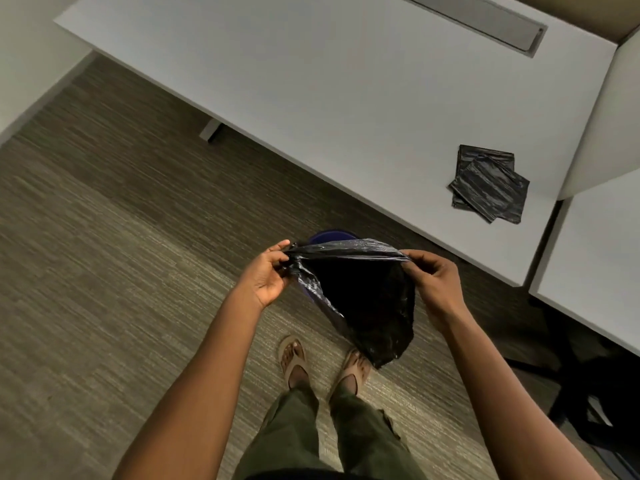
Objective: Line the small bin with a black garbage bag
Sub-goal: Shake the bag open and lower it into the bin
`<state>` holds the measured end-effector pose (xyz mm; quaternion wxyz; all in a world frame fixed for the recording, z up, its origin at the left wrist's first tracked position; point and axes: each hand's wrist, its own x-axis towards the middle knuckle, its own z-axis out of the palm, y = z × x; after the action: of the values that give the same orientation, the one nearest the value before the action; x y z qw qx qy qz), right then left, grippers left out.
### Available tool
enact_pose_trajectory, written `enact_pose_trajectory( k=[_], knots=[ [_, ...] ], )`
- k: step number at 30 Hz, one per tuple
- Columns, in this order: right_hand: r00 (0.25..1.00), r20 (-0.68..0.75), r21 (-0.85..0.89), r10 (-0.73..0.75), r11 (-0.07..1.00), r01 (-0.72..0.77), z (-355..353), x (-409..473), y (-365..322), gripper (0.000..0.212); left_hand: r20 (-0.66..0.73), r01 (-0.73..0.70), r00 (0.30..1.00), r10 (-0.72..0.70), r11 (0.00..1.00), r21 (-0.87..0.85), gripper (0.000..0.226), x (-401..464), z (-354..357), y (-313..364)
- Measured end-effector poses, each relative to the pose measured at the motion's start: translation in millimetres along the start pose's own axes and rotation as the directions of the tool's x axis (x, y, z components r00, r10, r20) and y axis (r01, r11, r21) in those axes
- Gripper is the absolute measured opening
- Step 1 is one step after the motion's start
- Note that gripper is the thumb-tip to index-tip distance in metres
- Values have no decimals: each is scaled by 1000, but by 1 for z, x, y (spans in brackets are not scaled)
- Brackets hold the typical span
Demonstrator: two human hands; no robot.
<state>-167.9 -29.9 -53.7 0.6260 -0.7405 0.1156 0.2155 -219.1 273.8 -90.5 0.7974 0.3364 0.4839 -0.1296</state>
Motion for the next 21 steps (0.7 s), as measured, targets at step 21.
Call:
enact_pose_trajectory(
  k=[21],
  knots=[
    [957,-207,-72,202,973,-221,44,112,202,17,-354,-83,897,266,885,457,14,203,-40,-123]
  ],
)
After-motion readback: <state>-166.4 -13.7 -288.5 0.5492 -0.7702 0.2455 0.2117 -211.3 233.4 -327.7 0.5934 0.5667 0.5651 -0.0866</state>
